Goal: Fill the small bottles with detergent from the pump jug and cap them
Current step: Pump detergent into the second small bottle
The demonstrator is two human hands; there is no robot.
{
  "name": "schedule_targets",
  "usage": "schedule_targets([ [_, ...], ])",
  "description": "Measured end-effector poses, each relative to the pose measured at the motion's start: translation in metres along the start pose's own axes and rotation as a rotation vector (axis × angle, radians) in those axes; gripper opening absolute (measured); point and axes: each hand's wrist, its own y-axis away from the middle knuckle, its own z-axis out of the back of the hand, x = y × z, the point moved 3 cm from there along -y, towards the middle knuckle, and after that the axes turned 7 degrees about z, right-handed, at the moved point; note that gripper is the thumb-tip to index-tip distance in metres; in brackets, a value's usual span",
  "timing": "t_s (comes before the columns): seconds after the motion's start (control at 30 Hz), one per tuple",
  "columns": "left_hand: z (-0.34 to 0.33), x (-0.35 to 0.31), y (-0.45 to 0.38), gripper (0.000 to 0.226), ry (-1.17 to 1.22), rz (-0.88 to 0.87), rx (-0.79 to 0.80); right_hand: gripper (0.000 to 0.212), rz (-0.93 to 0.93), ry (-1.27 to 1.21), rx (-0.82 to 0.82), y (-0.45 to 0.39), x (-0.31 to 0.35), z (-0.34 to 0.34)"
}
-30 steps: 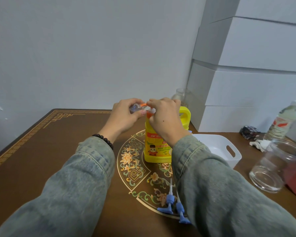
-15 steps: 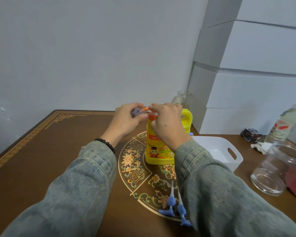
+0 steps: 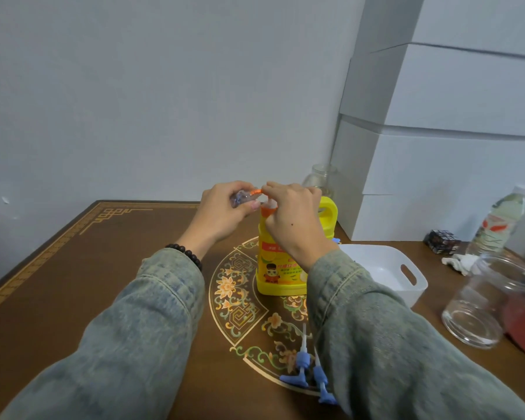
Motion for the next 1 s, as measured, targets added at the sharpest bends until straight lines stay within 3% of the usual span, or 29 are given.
schedule_targets([
  [0.47, -0.006, 0.009, 0.003, 0.029, 0.024, 0.011, 0.027, 0.017, 0.007, 0.043, 0.034, 0.003, 0.002, -0.004],
  [0.63, -0.002, 0.007, 0.001, 0.032, 0.058, 0.009, 0.013, 0.04, 0.034, -0.049, -0.032, 0.008, 0.0, 0.002],
  [1.0, -0.013, 0.019, 0.009, 0.026, 0.357, 0.095, 0.047, 0.042, -0.001, -0.079, -0.03, 0.009, 0.0, 0.003],
])
